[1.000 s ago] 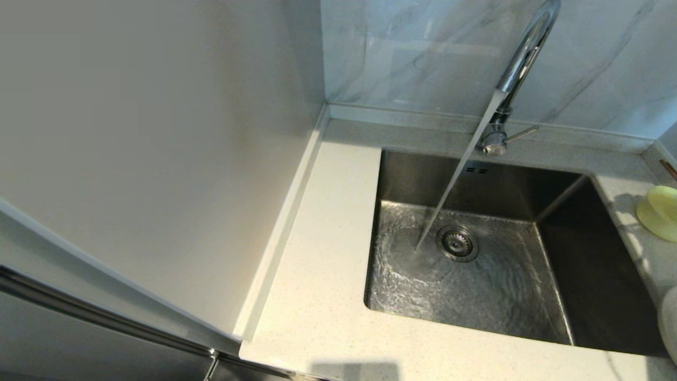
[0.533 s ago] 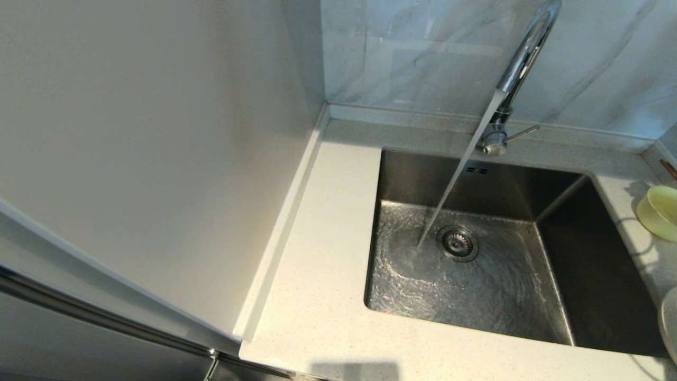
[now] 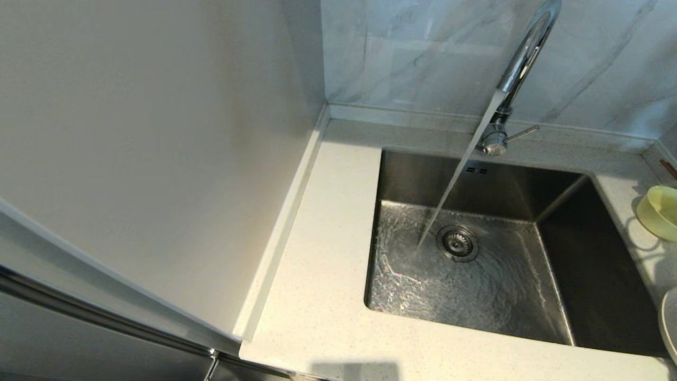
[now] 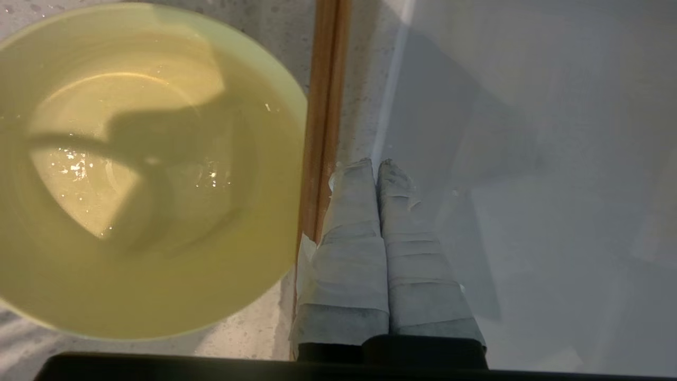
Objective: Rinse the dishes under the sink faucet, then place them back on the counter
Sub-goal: Pick up the chopsticks
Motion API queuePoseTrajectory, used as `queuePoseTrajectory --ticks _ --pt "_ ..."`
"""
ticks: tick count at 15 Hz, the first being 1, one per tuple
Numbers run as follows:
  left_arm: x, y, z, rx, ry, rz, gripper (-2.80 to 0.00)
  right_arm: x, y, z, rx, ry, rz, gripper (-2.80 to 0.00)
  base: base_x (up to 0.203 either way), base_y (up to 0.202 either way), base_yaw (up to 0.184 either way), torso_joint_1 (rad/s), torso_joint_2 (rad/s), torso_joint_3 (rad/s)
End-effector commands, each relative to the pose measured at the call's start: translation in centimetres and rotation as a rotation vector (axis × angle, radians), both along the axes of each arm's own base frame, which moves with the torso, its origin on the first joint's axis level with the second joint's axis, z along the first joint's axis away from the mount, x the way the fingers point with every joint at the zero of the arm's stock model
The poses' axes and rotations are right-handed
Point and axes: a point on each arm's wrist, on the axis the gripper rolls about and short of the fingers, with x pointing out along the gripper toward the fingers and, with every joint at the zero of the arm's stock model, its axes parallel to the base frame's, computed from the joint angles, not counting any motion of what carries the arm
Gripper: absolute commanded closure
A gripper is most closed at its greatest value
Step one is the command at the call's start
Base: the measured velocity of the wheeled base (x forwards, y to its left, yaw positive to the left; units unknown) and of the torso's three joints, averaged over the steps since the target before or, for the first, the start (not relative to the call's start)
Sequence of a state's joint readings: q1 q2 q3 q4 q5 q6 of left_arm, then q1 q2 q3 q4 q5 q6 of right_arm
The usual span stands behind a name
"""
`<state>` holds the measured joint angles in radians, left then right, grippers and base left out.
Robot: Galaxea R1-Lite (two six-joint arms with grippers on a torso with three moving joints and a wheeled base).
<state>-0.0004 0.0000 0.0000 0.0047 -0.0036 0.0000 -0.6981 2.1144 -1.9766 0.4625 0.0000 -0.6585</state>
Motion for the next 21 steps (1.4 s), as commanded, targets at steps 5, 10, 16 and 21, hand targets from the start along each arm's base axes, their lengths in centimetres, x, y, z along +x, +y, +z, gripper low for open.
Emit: queuePoseTrajectory --ticks 5,10,16,21 --pt "0.00 0.00 0.00 0.000 0.000 0.001 0.00 0.11 -0.42 -0.61 -0.007 0.025 0.003 0.00 0.000 0.000 0.000 0.000 0.00 0.000" --pt "0.00 0.00 0.00 0.000 0.000 0.001 0.00 -0.14 -0.84 -0.63 -0.017 0.028 -0.004 0.00 0.000 0.000 0.000 0.000 0.00 0.000" --pt "0.00 0.00 0.00 0.000 0.000 0.001 0.00 0.07 -0.83 -0.92 -0.016 0.036 0.007 0.00 0.000 0.000 0.000 0.000 0.00 0.000" --pt "0.00 0.00 0.00 0.000 0.000 0.001 0.00 0.25 -0.89 -1.22 -0.013 0.043 0.016 0.00 0.000 0.000 0.000 0.000 0.00 0.000"
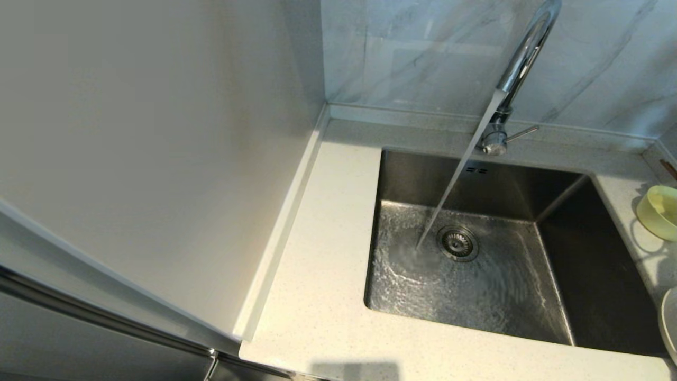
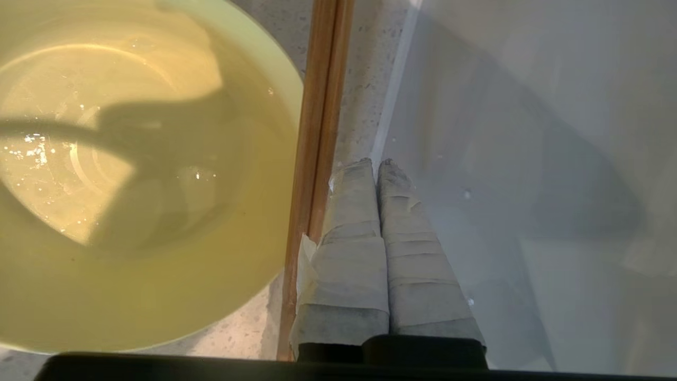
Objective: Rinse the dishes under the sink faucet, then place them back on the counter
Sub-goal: Pick up the chopsticks
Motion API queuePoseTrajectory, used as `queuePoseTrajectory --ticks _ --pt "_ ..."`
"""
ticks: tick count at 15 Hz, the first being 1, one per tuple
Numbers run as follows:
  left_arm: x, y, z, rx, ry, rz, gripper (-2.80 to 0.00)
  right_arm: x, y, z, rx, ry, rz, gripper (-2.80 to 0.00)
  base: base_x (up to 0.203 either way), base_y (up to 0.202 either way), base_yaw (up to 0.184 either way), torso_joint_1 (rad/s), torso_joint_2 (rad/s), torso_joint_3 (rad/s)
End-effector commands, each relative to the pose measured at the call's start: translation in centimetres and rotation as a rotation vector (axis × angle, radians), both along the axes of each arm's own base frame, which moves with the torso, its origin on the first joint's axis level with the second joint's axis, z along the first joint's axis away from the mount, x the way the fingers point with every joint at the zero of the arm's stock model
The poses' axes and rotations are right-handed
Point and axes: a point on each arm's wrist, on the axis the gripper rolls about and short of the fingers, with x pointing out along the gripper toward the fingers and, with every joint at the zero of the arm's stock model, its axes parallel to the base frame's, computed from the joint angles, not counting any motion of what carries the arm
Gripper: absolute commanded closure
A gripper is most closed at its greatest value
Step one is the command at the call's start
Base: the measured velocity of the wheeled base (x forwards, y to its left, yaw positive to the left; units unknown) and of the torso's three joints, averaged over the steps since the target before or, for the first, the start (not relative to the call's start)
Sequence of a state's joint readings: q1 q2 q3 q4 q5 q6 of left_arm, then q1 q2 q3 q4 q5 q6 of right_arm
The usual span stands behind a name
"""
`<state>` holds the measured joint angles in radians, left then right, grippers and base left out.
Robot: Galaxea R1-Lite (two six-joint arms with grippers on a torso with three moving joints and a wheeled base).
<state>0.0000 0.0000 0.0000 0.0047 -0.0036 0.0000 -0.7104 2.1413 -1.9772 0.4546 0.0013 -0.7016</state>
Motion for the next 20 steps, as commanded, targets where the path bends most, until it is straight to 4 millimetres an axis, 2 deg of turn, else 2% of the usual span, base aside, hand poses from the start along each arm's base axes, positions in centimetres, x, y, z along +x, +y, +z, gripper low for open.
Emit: queuePoseTrajectory --ticks 1,20 --pt "0.00 0.00 0.00 0.000 0.000 0.000 0.00 0.05 -0.03 -0.16 0.001 0.006 0.003 0.00 0.000 0.000 0.000 0.000 0.00 0.000" --pt "0.00 0.00 0.00 0.000 0.000 0.001 0.00 0.50 0.78 -0.25 0.012 0.021 0.052 0.00 0.000 0.000 0.000 0.000 0.00 0.000"
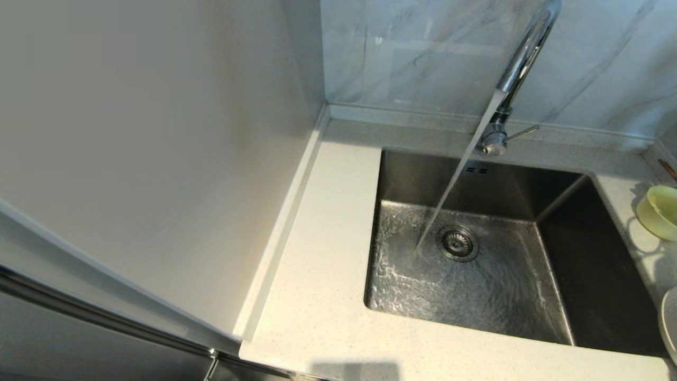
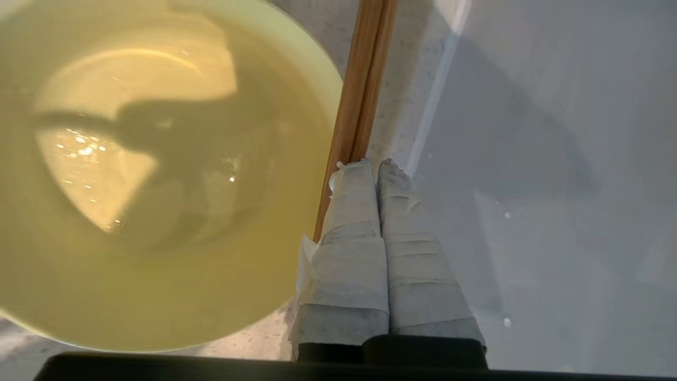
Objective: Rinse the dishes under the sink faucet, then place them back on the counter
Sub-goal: Pick up the chopsticks
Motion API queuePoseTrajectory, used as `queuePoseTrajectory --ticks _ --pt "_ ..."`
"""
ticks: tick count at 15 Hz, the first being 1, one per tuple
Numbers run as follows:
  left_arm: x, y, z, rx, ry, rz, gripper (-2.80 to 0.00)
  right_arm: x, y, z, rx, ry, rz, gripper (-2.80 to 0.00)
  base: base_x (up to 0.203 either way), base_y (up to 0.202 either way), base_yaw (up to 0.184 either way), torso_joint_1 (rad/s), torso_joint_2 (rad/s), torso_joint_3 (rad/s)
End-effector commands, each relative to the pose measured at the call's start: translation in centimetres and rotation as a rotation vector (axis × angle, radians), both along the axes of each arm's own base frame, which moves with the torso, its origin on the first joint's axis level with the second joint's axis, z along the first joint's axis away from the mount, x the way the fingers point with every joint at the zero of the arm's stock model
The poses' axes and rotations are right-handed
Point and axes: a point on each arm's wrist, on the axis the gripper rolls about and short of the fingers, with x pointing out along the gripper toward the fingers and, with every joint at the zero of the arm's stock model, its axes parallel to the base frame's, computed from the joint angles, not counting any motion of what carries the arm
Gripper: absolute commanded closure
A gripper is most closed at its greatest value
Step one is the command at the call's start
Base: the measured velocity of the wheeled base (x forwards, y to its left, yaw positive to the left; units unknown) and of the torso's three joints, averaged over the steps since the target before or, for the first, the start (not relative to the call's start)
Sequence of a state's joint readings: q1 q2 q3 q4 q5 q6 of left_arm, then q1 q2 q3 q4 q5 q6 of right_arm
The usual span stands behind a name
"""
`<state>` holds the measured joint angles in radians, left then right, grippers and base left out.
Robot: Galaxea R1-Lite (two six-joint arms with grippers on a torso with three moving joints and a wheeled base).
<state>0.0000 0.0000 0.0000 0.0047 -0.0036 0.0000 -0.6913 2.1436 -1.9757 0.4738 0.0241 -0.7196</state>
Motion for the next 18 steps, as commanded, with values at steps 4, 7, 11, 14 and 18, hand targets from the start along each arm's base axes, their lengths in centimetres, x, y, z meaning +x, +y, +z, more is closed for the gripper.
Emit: queuePoseTrajectory --ticks 4,7,11,14,18 --pt "0.0 0.0 0.0 0.000 0.000 0.000 0.00 -0.1 0.3 0.3 -0.005 -0.001 0.007 0.00 0.000 0.000 0.000 0.000 0.00 0.000" --pt "0.0 0.0 0.0 0.000 0.000 0.001 0.00 -0.2 0.5 0.5 -0.006 -0.002 0.010 0.00 0.000 0.000 0.000 0.000 0.00 0.000" --pt "0.0 0.0 0.0 0.000 0.000 0.001 0.00 -0.3 1.0 0.8 0.003 0.007 0.015 0.00 0.000 0.000 0.000 0.000 0.00 0.000" --pt "0.0 0.0 0.0 0.000 0.000 0.000 0.00 -0.5 1.2 0.9 0.006 0.011 0.015 0.00 0.000 0.000 0.000 0.000 0.00 0.000" --pt "0.0 0.0 0.0 0.000 0.000 -0.001 0.00 -1.0 1.6 1.1 0.024 0.032 0.017 0.00 0.000 0.000 0.000 0.000 0.00 0.000"
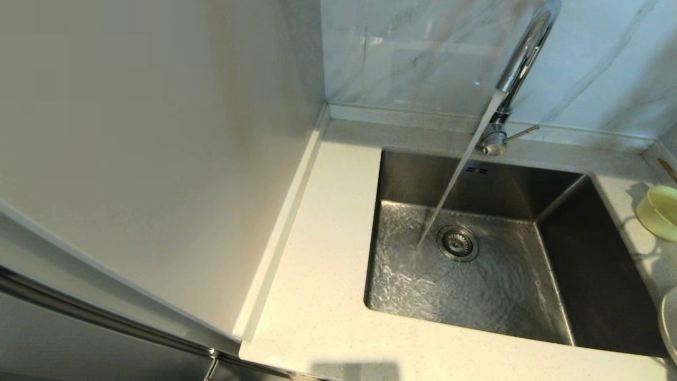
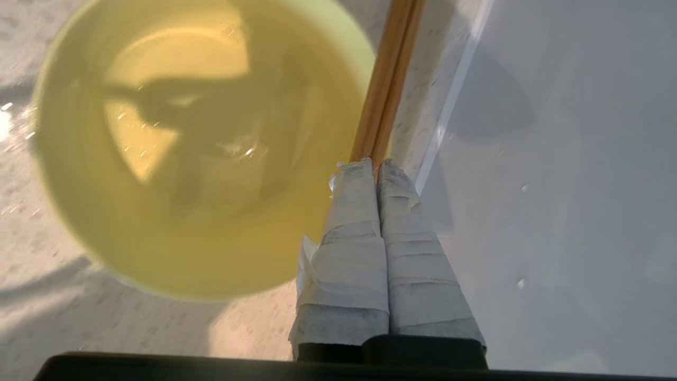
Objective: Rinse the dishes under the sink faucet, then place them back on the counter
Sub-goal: Pick up the chopsticks
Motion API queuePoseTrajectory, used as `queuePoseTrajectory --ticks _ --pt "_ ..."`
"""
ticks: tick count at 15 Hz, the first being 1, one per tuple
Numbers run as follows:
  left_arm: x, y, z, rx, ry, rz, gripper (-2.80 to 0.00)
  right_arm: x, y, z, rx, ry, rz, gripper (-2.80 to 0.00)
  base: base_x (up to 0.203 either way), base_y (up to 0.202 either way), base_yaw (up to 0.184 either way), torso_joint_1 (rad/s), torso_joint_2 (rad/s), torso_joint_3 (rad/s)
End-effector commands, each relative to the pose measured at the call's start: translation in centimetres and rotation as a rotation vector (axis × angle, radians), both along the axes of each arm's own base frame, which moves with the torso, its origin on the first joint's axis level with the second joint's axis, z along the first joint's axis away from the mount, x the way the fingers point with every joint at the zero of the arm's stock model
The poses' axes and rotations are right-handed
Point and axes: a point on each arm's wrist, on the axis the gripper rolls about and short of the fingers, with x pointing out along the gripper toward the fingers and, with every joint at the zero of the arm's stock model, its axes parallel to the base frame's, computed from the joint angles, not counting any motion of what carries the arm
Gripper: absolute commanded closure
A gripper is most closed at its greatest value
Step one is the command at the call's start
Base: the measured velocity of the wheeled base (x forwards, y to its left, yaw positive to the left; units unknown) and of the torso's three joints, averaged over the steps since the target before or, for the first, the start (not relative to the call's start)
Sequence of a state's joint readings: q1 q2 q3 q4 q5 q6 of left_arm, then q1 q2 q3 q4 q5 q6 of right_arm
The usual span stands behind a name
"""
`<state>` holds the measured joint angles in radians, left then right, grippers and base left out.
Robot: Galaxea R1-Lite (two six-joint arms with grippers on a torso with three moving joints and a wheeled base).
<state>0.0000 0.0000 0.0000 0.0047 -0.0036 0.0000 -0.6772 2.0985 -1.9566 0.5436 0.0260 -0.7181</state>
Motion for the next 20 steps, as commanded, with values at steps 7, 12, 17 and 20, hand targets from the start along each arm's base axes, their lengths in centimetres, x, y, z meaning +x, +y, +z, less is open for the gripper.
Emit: queuePoseTrajectory --ticks 7,12,17,20 --pt "0.0 0.0 0.0 0.000 0.000 0.001 0.00 0.8 -0.7 0.2 -0.040 -0.075 0.002 0.00 0.000 0.000 0.000 0.000 0.00 0.000" --pt "0.0 0.0 0.0 0.000 0.000 -0.001 0.00 1.4 -1.3 -0.9 -0.039 -0.064 -0.004 0.00 0.000 0.000 0.000 0.000 0.00 0.000" --pt "0.0 0.0 0.0 0.000 0.000 0.000 0.00 1.3 -1.2 -0.9 -0.038 -0.058 0.002 0.00 0.000 0.000 0.000 0.000 0.00 0.000" --pt "0.0 0.0 0.0 0.000 0.000 0.000 0.00 1.1 -1.1 -0.7 -0.044 -0.047 0.020 0.00 0.000 0.000 0.000 0.000 0.00 0.000"
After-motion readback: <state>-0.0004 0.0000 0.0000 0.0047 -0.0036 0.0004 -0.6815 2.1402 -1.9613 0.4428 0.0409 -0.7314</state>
